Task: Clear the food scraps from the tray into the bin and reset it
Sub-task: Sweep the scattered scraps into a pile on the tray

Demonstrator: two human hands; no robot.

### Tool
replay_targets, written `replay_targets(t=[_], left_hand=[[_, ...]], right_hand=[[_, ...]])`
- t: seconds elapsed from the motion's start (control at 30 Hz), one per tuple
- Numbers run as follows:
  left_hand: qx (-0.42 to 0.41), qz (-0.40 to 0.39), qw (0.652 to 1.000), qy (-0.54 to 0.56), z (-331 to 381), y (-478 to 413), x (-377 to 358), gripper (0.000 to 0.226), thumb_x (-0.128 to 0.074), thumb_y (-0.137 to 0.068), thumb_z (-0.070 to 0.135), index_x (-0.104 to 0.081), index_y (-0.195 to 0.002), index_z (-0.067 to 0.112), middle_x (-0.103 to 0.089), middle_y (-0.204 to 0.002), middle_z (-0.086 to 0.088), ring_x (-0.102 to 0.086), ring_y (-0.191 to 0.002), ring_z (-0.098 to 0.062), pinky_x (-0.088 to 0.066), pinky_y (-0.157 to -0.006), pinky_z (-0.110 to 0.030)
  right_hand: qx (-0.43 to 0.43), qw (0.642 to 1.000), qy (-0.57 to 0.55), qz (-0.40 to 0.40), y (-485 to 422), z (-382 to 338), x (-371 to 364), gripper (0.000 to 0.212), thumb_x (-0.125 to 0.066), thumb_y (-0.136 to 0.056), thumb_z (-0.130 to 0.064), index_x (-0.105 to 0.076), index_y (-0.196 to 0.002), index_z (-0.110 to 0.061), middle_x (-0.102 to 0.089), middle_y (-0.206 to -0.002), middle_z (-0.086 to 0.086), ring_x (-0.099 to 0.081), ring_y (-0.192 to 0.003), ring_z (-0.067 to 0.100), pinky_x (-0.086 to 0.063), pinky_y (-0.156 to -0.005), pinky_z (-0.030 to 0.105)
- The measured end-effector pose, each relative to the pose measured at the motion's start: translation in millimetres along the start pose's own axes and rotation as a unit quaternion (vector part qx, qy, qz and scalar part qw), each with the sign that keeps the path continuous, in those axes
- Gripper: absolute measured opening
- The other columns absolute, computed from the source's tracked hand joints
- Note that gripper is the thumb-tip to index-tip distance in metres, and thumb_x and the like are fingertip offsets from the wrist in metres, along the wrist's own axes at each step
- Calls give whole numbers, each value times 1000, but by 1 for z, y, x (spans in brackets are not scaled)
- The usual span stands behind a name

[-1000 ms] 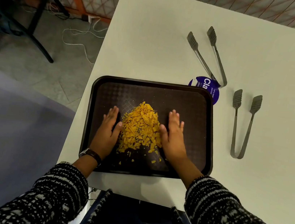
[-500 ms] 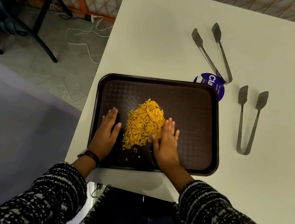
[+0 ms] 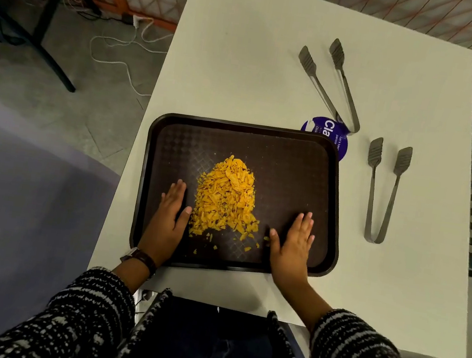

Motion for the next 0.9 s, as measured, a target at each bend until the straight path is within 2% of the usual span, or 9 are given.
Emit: replay_targets(t=[0.13,0.27,0.4,0.47,0.53,0.6,0.73,0.83,0.9], left_hand=[[6,7,1000,-23,-5,6,1,61,-32,-93,31,-11,-147,12,-5,-151,11,2,-141,-3,4,-116,-25],[6,-15,999,-41,-11,13,-3,61,-29,-93,34,-2,-145,17,-1,-151,12,4,-141,-2,6,-115,-23],[-6,-30,998,-50,-11,20,-9,59,-31,-95,31,-2,-144,16,-2,-152,10,2,-143,-6,4,-117,-28],[-1,-25,999,-44,-10,19,-7,61,-30,-94,34,-5,-146,15,-3,-152,10,2,-143,-5,4,-117,-27],[-10,-35,998,-47,-9,16,-6,65,-32,-92,40,-8,-147,12,-3,-152,9,1,-144,-7,4,-117,-27],[-39,-77,993,-76,-8,15,-11,80,-35,-87,56,-4,-146,13,3,-152,8,6,-144,-9,7,-116,-26],[-77,-161,962,-205,-17,13,-16,116,-46,-63,79,17,-140,19,22,-150,5,23,-140,-10,14,-114,-31],[-82,-181,946,-254,-26,12,-13,127,-47,-54,84,22,-139,20,26,-150,4,26,-140,-14,16,-114,-33],[-96,-192,936,-278,-26,11,-15,128,-46,-54,86,23,-139,20,25,-150,3,26,-140,-15,15,-114,-35]], right_hand=[[-24,999,13,17,13,-22,-24,75,-40,-95,-41,-3,-147,0,4,-157,18,7,-146,29,5,-117,43],[3,999,-43,10,9,-62,-42,81,-21,-91,-57,0,-147,-2,12,-155,10,15,-144,21,14,-114,38],[69,980,-186,-11,6,-95,-46,71,-39,-97,-36,0,-148,-6,13,-153,-2,17,-142,13,12,-116,35],[81,975,-208,-22,4,-93,-38,72,-39,-96,-38,2,-148,-9,16,-153,-6,19,-142,10,11,-117,33],[120,979,-162,-34,-1,-83,-24,79,-37,-92,-50,3,-148,-13,17,-154,-6,19,-142,8,13,-116,28],[194,978,-49,-60,-5,-71,-10,89,-35,-86,-64,7,-148,-16,18,-155,-4,18,-143,10,16,-114,25],[296,926,194,-131,-12,-37,-6,110,-36,-71,-82,16,-146,-21,21,-155,0,17,-144,15,17,-115,41],[322,897,259,-158,-16,-34,-13,120,-36,-64,-89,20,-146,-21,25,-154,0,18,-144,16,25,-111,45],[337,889,267,-159,-19,-46,-19,124,-35,-61,-90,17,-147,-18,22,-156,2,17,-145,16,25,-110,48]])
Point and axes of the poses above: each hand's wrist, its own y-axis away from the middle knuckle, its own x-axis out of the back of the hand, z = x × y, the point moved 10 cm from there along -y, towards the middle knuckle
